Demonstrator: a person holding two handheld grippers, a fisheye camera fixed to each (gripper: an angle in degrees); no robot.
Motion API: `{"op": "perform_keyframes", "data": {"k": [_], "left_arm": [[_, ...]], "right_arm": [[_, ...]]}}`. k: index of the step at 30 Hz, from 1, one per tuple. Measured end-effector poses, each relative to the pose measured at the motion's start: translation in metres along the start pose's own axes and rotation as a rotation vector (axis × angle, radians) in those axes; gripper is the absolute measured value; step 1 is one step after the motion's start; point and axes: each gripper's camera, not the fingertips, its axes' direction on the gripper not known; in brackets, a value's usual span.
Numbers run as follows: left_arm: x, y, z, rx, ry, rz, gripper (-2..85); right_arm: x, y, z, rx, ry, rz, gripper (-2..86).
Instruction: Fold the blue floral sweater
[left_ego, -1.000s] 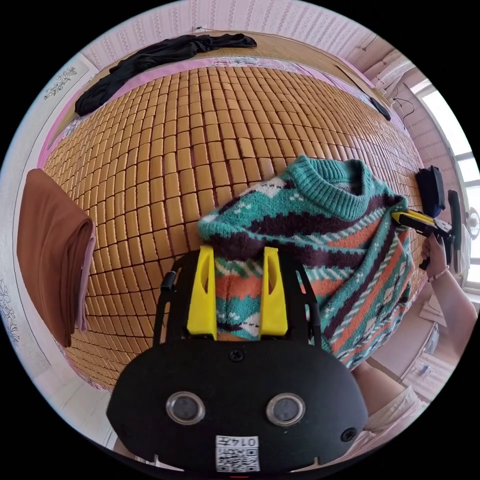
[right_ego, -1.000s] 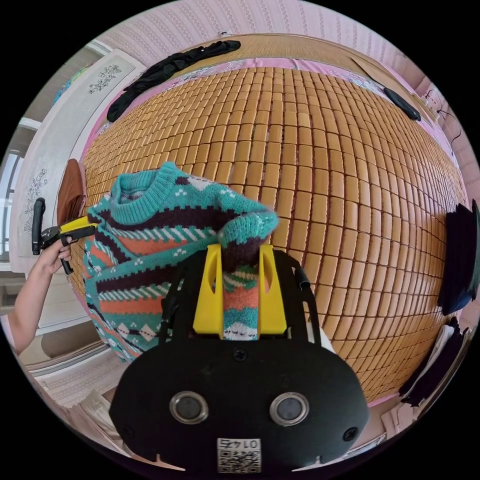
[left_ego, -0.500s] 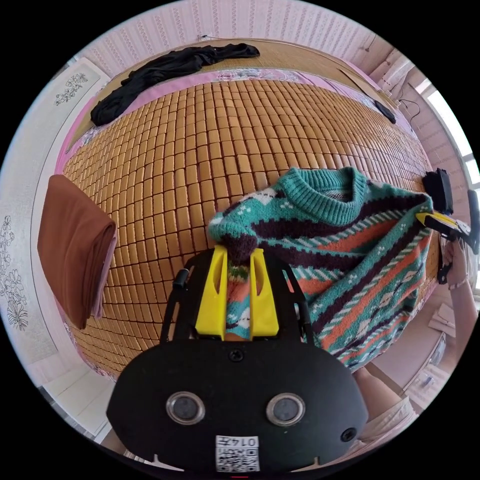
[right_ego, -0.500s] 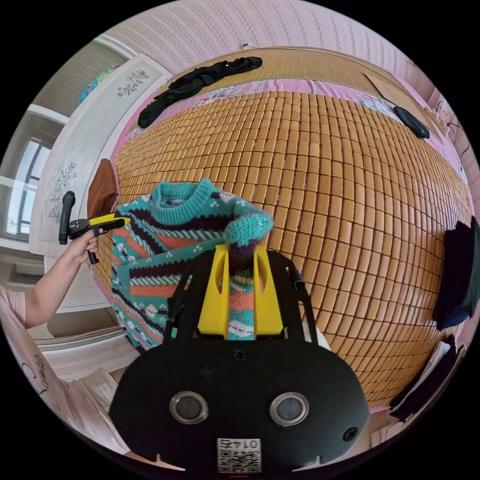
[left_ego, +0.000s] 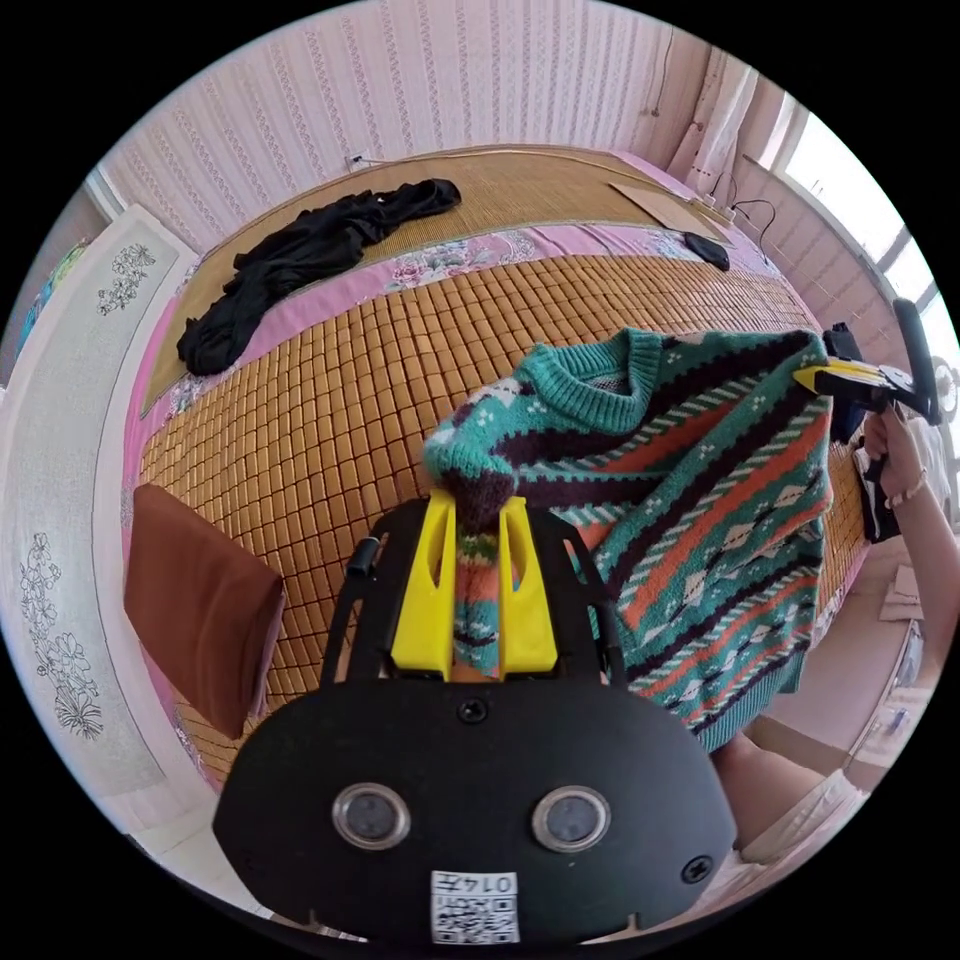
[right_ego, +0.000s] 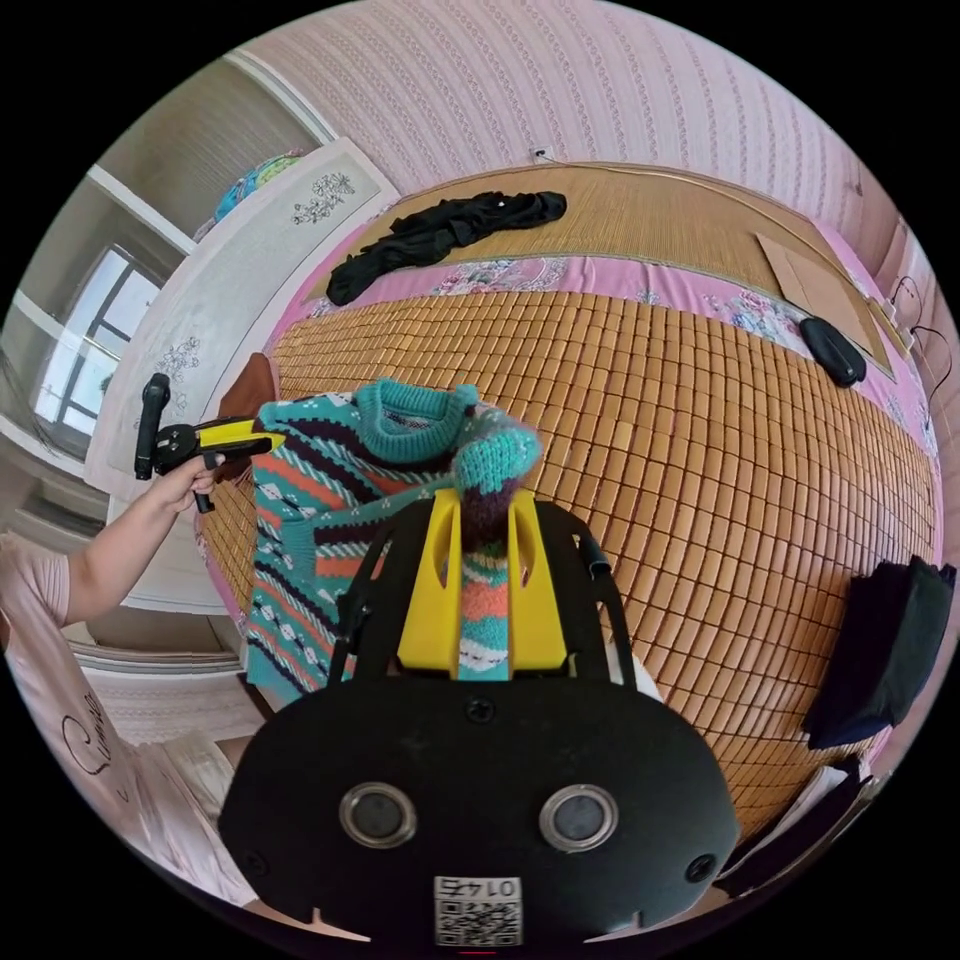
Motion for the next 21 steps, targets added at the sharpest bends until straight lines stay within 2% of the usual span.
{"op": "perform_keyframes", "data": {"k": [6,9,12,15,18,21], "left_arm": [[-0.037,0.062,-0.044,0.118,0.171,-0.072,6.5],[-0.030,0.144,-0.062,0.110,0.290,-0.058,7.4],[-0.018,0.228,-0.058,0.034,0.366,-0.144,8.6],[0.003,0.287,-0.044,-0.108,0.259,-0.138,9.3],[0.033,0.314,-0.020,-0.339,0.193,-0.042,7.8],[0.049,0.332,-0.010,-0.381,0.102,-0.007,5.4]], "right_arm": [[0.007,0.059,-0.044,0.098,-0.084,-0.116,7.6],[0.001,0.130,-0.047,-0.034,-0.160,-0.136,8.0],[0.010,0.212,-0.027,-0.190,-0.214,0.043,8.9],[0.018,0.269,0.000,-0.329,-0.239,0.208,10.0],[0.012,0.291,0.030,-0.470,-0.255,0.231,12.0],[0.006,0.295,0.036,-0.484,-0.187,0.193,12.4]]}}
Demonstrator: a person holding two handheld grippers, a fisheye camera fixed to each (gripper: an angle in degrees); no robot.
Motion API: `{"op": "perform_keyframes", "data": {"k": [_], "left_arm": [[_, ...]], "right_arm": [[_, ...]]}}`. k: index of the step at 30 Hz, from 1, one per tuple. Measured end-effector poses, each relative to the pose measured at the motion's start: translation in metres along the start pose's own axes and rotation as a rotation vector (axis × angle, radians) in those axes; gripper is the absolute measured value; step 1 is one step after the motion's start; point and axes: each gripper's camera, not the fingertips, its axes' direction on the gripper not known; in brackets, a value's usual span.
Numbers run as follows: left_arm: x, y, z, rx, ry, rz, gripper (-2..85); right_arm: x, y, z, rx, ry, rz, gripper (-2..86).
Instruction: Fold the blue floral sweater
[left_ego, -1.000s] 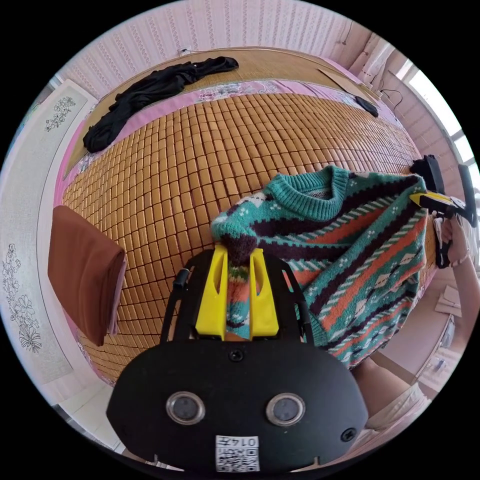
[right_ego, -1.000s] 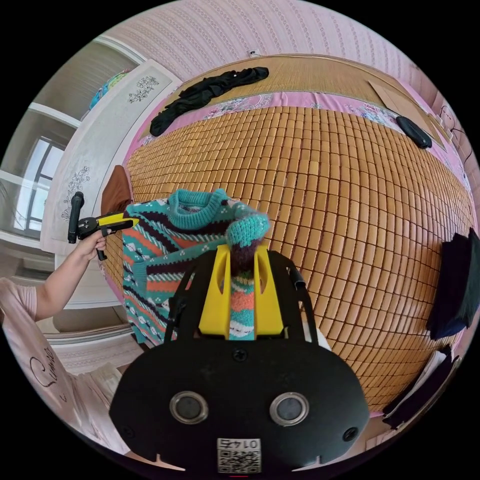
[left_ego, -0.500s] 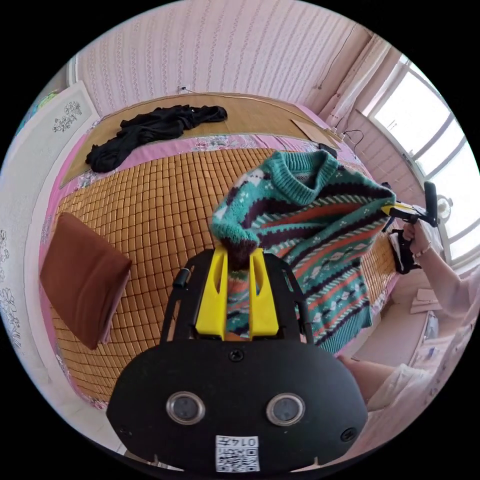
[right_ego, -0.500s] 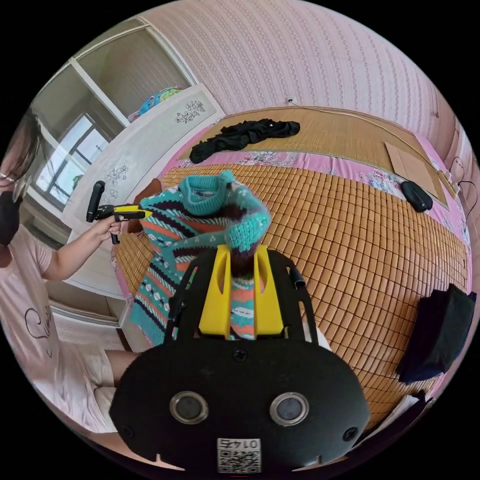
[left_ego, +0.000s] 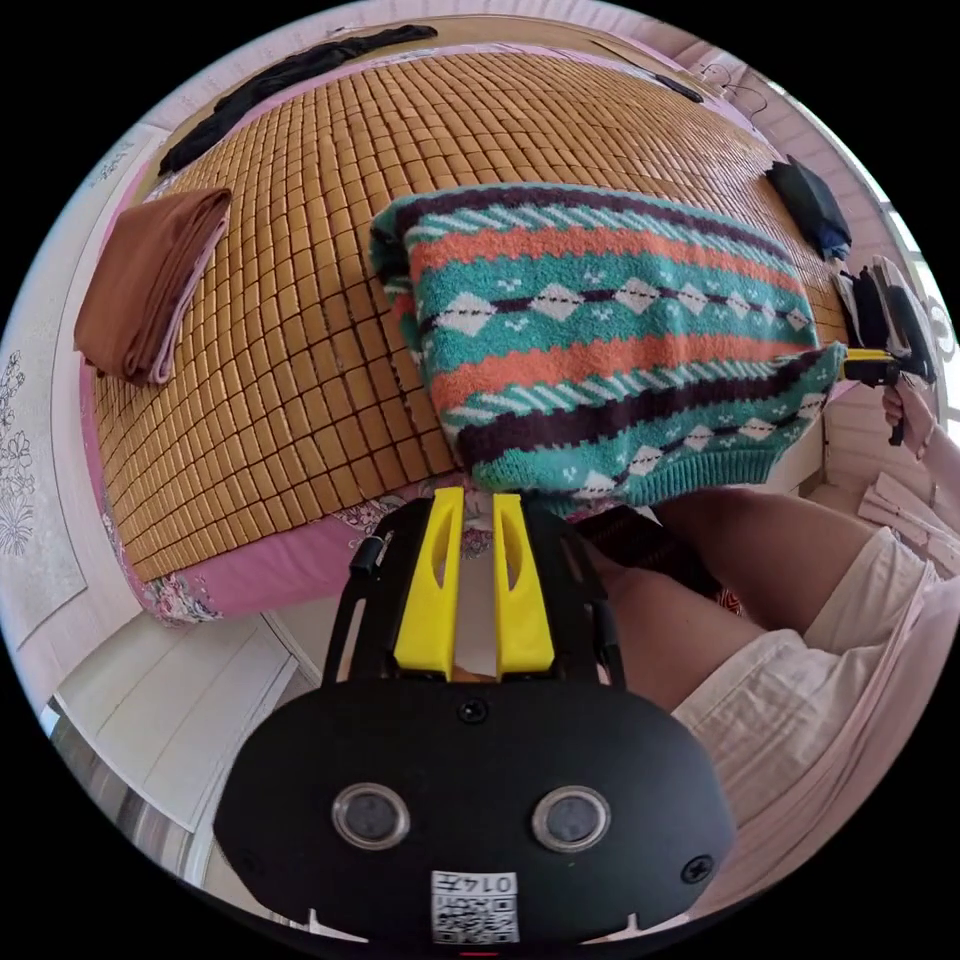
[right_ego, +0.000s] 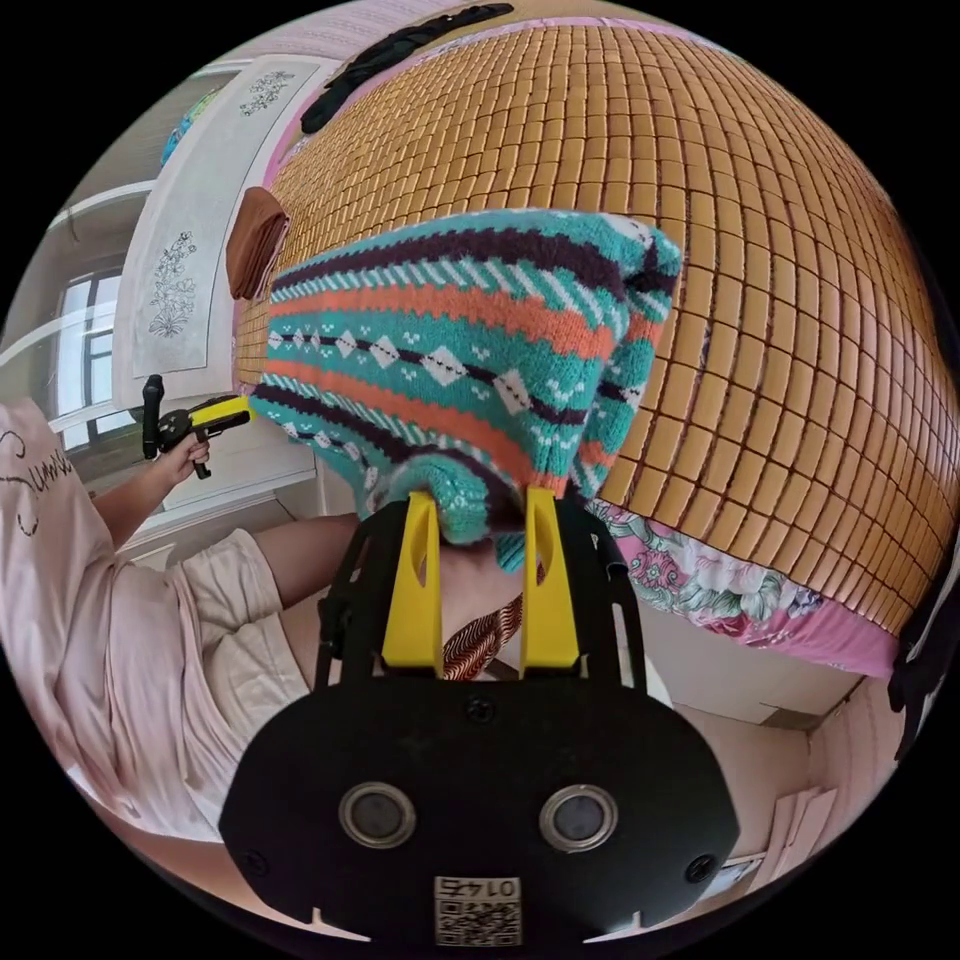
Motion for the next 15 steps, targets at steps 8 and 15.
{"op": "perform_keyframes", "data": {"k": [8,15], "left_arm": [[-0.037,0.036,-0.007,0.054,0.107,-0.231,6.3],[-0.051,0.033,0.005,0.177,0.366,-0.353,10.4]], "right_arm": [[0.035,0.032,-0.011,-0.012,-0.031,0.122,12.9],[0.067,0.060,-0.011,0.311,-0.194,0.374,10.0]]}}
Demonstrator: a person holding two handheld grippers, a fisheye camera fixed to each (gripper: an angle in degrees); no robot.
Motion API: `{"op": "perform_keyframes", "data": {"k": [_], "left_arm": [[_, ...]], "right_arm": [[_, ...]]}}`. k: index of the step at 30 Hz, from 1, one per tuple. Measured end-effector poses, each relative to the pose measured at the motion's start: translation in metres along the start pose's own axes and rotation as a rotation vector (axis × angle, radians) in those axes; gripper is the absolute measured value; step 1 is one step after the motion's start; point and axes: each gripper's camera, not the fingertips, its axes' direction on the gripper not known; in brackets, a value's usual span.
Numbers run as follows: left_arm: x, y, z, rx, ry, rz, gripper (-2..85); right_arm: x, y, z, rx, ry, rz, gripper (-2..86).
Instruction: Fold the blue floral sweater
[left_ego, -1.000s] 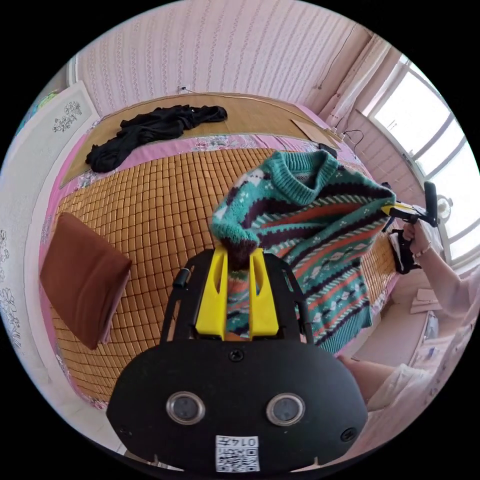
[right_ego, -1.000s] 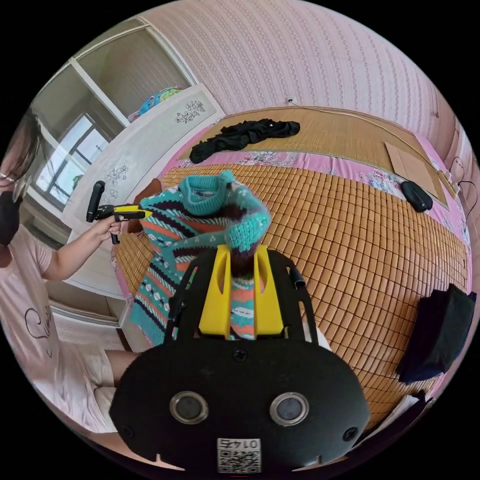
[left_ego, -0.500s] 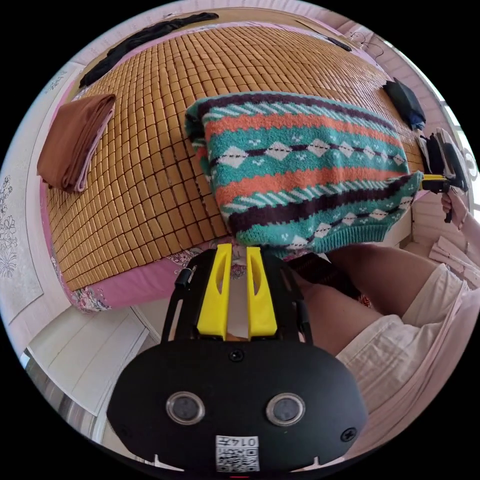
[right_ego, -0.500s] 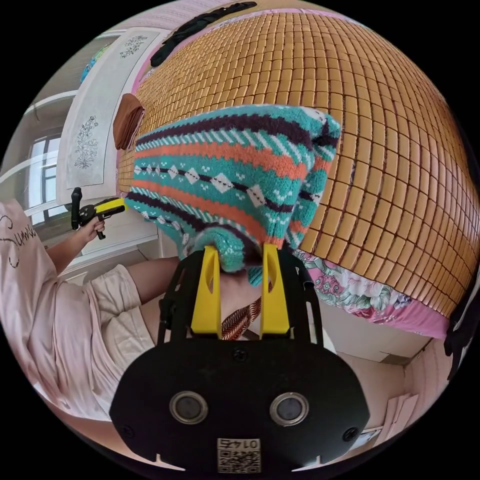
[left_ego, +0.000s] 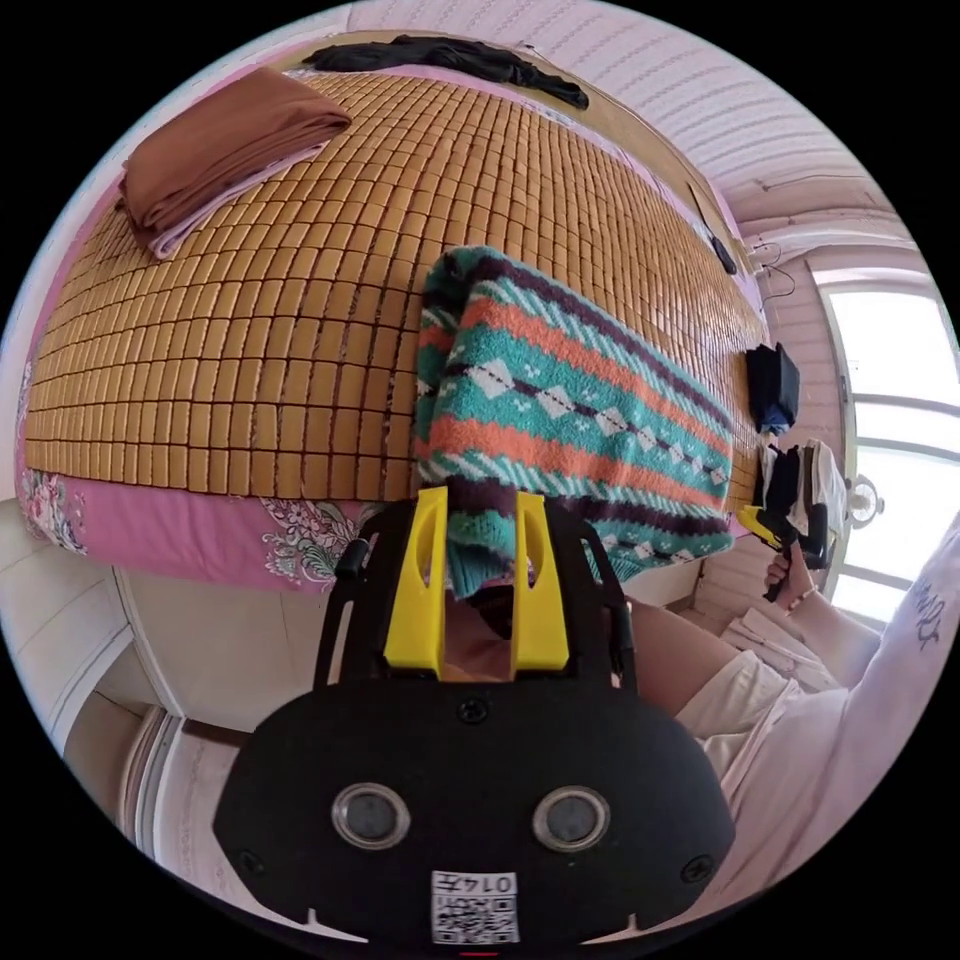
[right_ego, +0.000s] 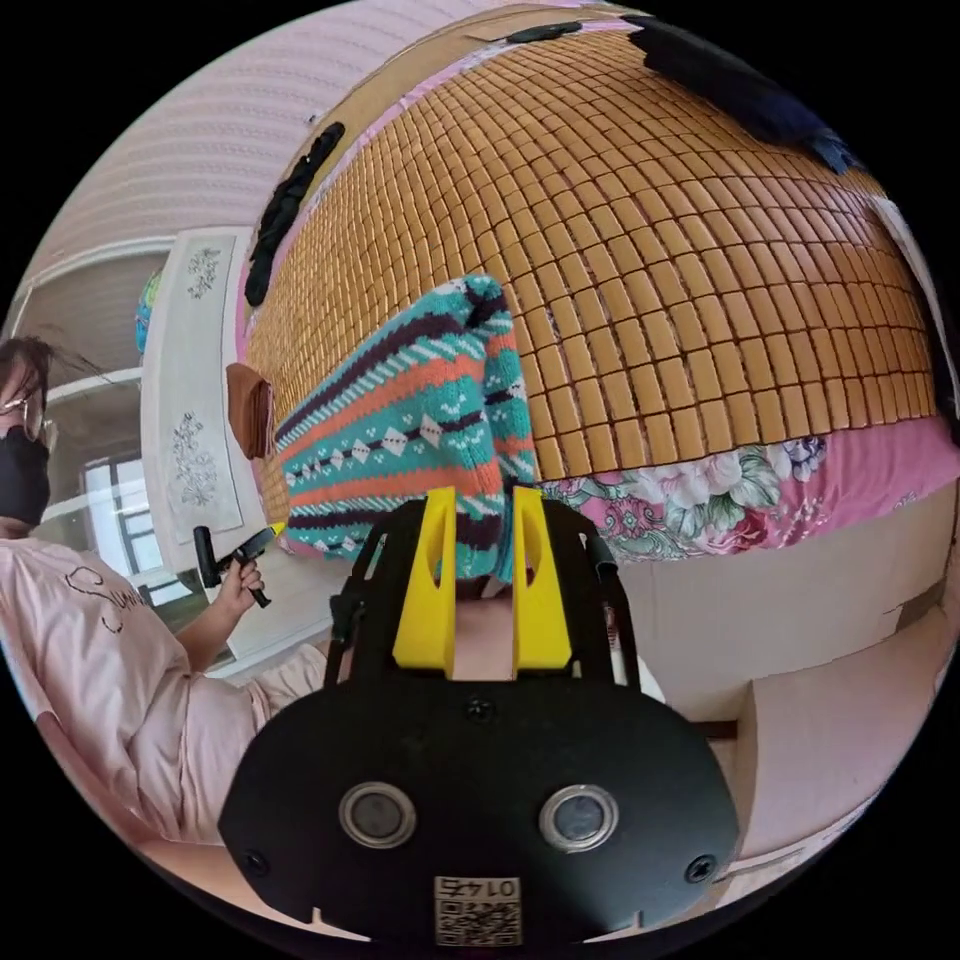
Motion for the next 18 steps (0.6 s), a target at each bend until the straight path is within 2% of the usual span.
{"op": "perform_keyframes", "data": {"k": [2,5,7,9,13,15,18], "left_arm": [[0.001,0.000,0.011,-0.013,0.002,0.003,10.6],[-0.003,-0.005,0.037,-0.078,-0.062,-0.032,9.4],[-0.007,-0.017,0.047,-0.171,-0.045,-0.073,7.1],[0.002,-0.022,0.045,-0.200,-0.068,-0.004,5.8],[0.028,-0.016,0.017,-0.138,-0.038,0.099,5.0],[0.039,-0.013,0.008,-0.101,-0.074,0.123,5.0],[0.038,-0.009,0.022,-0.097,-0.140,0.101,5.2]], "right_arm": [[0.001,-0.003,0.018,-0.014,-0.018,0.012,11.9],[-0.002,-0.017,0.060,-0.138,-0.057,0.008,11.4],[-0.015,-0.028,0.069,-0.176,0.038,-0.016,7.7],[-0.033,-0.034,0.063,-0.170,0.076,-0.094,6.9],[-0.078,-0.044,0.029,-0.067,0.089,-0.284,6.4],[-0.080,-0.051,0.025,-0.050,0.093,-0.289,6.4],[-0.056,-0.064,0.054,-0.148,0.141,-0.223,6.5]]}}
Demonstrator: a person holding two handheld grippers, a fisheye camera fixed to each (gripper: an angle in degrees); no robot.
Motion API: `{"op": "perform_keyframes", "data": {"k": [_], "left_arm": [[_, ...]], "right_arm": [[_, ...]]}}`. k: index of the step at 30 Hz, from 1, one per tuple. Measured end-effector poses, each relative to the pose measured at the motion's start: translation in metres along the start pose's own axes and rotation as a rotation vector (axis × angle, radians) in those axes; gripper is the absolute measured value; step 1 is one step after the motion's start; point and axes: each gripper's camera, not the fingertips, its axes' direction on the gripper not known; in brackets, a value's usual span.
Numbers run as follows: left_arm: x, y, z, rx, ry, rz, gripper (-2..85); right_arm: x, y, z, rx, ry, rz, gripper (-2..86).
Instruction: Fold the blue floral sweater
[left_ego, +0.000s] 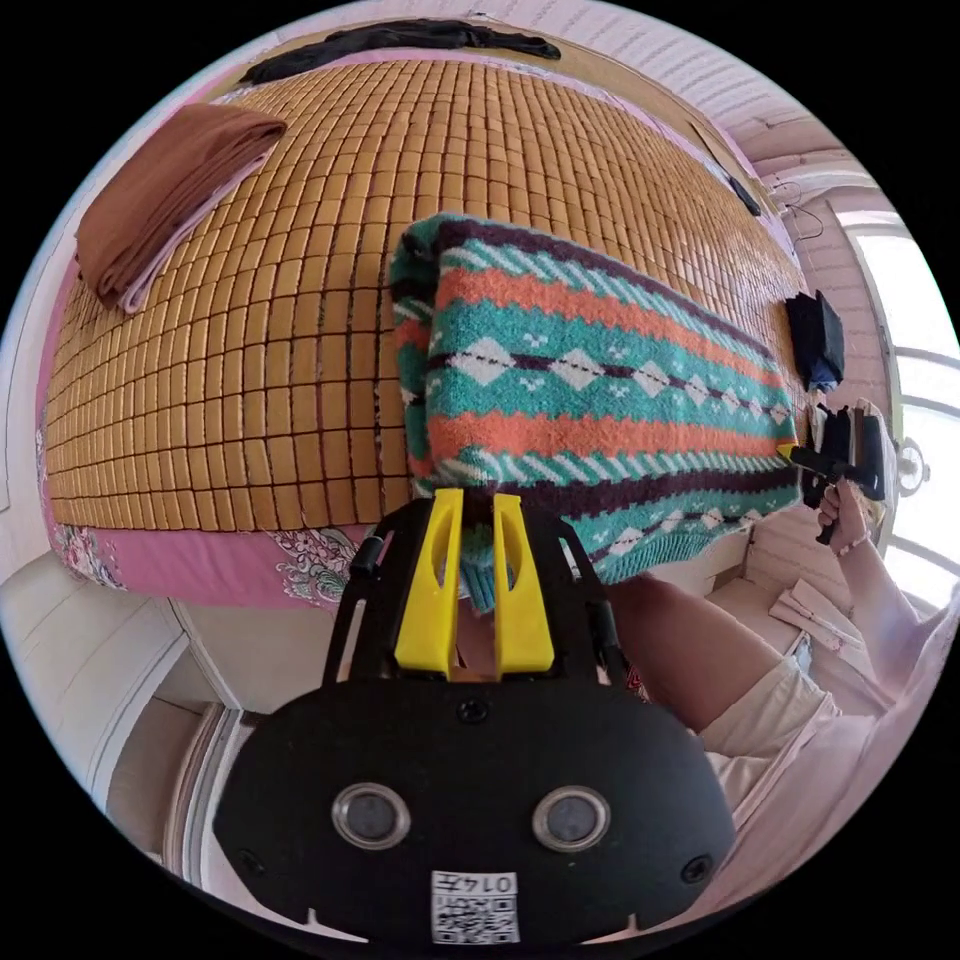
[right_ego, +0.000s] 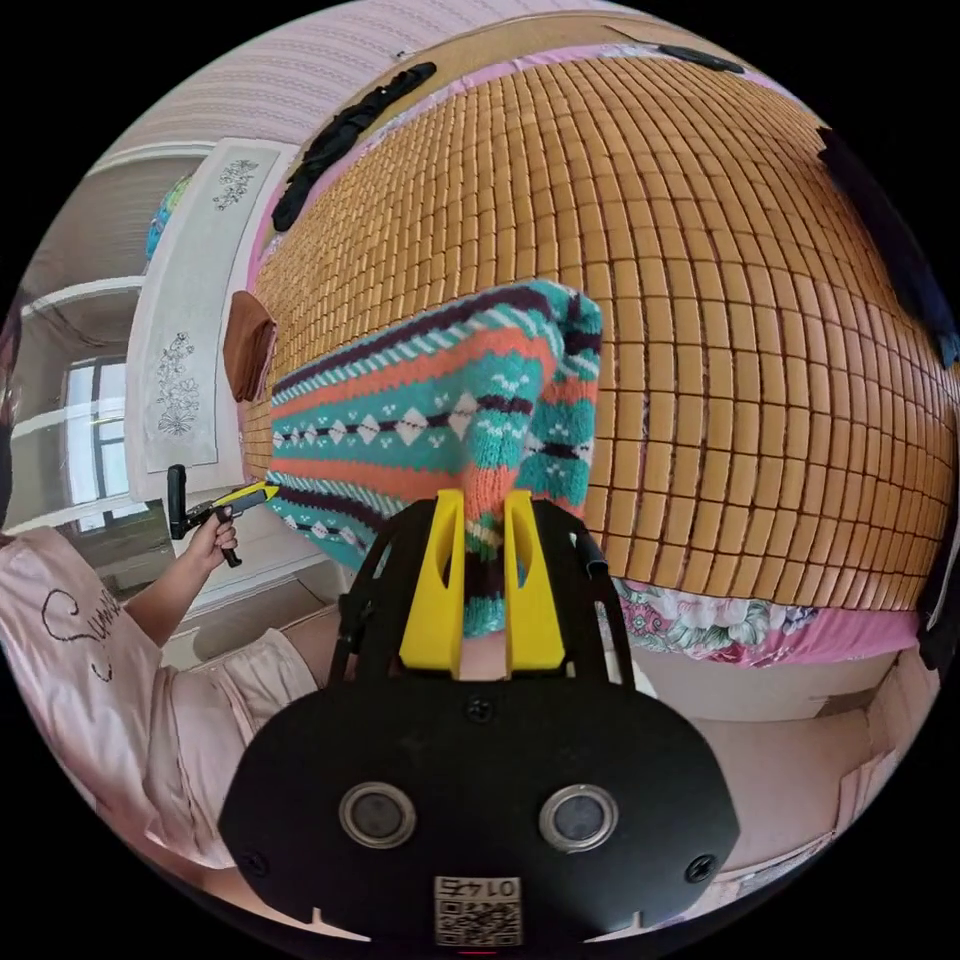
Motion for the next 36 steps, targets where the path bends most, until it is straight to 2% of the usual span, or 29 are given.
{"op": "perform_keyframes", "data": {"k": [3,5,8,11,14,18,21,25,36], "left_arm": [[-0.006,0.000,0.034,-0.028,-0.012,-0.064,5.8],[0.000,0.000,0.037,-0.024,-0.028,-0.037,6.1],[0.012,0.007,0.027,-0.008,-0.062,0.008,5.7],[0.017,0.015,0.013,0.041,-0.004,-0.007,5.6],[0.028,0.018,0.029,0.021,-0.079,0.017,6.0],[0.049,0.020,0.035,0.018,-0.173,0.102,6.3],[0.047,0.027,0.034,0.042,-0.133,0.070,6.4],[0.048,0.032,0.033,0.040,-0.092,0.065,6.4],[0.078,0.036,0.033,-0.030,-0.139,0.176,6.6]], "right_arm": [[-0.001,-0.011,0.034,-0.054,0.120,-0.006,6.6],[-0.008,-0.017,0.043,-0.056,0.167,-0.014,6.6],[-0.016,-0.020,0.036,0.017,0.146,0.013,6.5],[-0.028,-0.022,0.019,0.113,0.134,-0.002,6.6],[-0.031,-0.039,0.045,-0.012,0.194,-0.001,7.1],[-0.041,-0.058,0.065,-0.068,0.212,-0.072,7.3],[-0.048,-0.073,0.070,-0.143,0.193,-0.096,7.3],[-0.072,-0.093,0.084,-0.240,0.261,-0.161,7.1],[-0.128,-0.130,0.120,-0.398,0.400,-0.219,6.5]]}}
